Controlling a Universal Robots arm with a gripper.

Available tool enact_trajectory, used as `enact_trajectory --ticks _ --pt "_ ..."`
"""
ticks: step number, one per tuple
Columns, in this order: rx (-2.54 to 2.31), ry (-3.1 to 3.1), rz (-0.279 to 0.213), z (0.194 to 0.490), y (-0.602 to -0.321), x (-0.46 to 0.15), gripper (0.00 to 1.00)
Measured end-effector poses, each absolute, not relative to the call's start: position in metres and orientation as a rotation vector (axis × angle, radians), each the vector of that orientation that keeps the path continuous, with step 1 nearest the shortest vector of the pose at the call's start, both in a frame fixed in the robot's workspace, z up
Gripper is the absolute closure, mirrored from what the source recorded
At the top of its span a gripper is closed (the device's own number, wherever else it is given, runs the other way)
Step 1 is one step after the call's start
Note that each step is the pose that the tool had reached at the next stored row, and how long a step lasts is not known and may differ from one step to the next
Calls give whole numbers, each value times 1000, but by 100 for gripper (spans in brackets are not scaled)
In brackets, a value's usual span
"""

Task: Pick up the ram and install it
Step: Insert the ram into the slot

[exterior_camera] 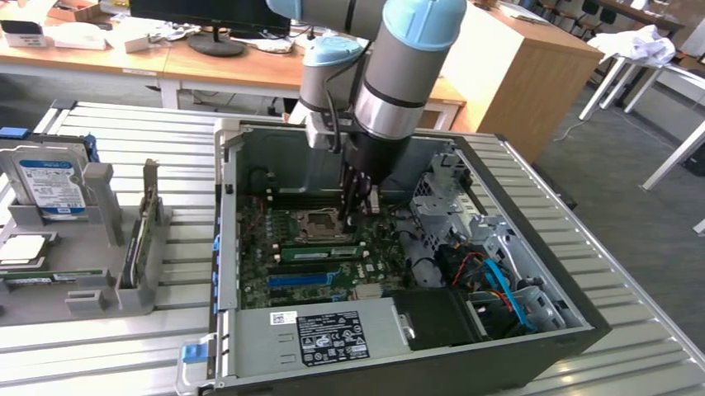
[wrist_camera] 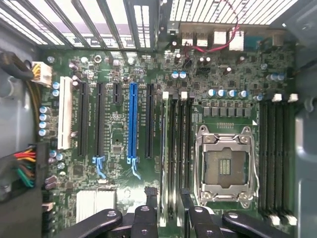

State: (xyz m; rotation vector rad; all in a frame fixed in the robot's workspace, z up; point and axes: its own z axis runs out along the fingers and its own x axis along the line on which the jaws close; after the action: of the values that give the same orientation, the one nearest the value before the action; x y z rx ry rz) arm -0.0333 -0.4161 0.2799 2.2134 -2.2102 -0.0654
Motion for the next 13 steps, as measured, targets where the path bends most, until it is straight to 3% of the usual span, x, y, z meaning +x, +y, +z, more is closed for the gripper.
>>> enact_trajectory --ticks 13 --pt "2213 -2210 -66 316 -416 -33 69"
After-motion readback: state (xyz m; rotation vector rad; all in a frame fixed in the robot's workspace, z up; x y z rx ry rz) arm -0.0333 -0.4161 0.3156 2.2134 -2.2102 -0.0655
